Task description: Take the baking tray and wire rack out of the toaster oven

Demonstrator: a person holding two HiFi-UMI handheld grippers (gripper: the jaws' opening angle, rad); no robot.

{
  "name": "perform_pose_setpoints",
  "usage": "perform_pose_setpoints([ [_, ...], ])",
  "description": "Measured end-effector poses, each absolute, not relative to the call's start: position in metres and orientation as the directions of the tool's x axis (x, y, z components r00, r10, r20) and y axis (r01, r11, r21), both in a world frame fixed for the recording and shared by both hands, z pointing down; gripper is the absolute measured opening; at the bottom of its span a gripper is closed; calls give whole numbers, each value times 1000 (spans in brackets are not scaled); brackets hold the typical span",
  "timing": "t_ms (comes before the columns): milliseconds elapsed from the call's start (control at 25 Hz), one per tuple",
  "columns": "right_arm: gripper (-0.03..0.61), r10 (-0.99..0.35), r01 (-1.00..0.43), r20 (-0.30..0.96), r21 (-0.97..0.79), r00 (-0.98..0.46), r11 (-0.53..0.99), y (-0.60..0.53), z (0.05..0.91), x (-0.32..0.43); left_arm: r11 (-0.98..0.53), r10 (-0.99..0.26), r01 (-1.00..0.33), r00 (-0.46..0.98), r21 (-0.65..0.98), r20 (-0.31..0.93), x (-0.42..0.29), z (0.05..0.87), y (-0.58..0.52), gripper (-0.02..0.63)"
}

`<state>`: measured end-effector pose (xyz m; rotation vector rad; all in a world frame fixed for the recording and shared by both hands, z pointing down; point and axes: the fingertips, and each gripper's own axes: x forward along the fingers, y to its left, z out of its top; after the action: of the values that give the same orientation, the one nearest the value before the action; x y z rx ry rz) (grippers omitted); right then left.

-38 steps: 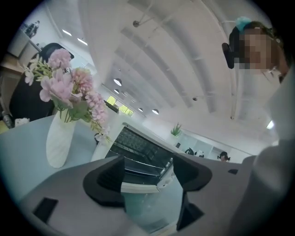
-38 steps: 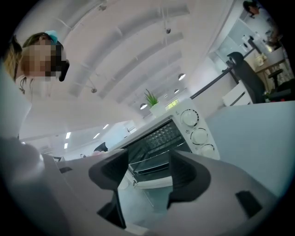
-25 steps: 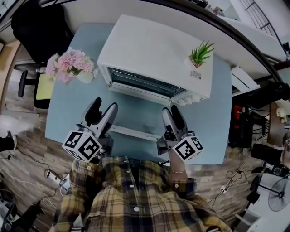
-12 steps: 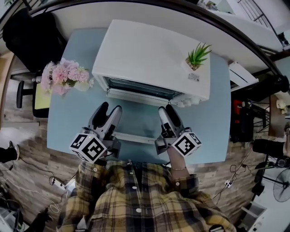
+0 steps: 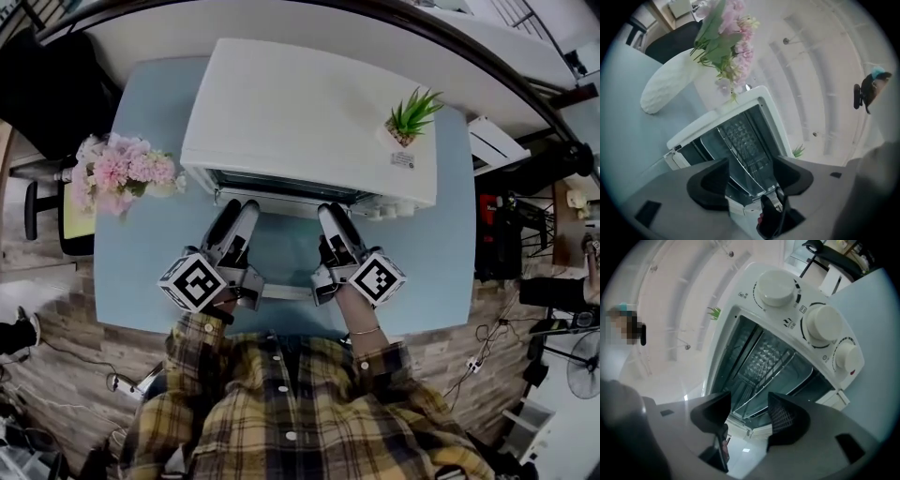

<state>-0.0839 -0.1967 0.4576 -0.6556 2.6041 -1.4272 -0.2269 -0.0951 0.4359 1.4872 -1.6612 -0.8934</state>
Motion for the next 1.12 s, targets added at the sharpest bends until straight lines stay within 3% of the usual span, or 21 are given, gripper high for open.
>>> perform_pose_setpoints([
  [480,220,-472,-225,12,-890,-882,397,-227,473,-119,10,-986,-268,-166,963,-36,-254,466,-144,231],
  [680,137,-519,-226,-10,-893,-855,389,-235,472,-124,6,-986,-286,-160,958,-42,-263,472,-153,197],
  [840,58,-556,-235,-1,-906,-831,353,-241,479,-123,-35,-982,-233,-173,972,-77,-264,472,-159,136],
  [1040,44,-573,-205,-9,-929,-820,308,-240,481,-121,7,-983,-256,-180,967,-41,-268,476,-156,12],
  [1120,40,-572,-193,-12,-935,-820,296,-237,481,-120,7,-983,-246,-179,969,-39,-266,477,-153,11],
])
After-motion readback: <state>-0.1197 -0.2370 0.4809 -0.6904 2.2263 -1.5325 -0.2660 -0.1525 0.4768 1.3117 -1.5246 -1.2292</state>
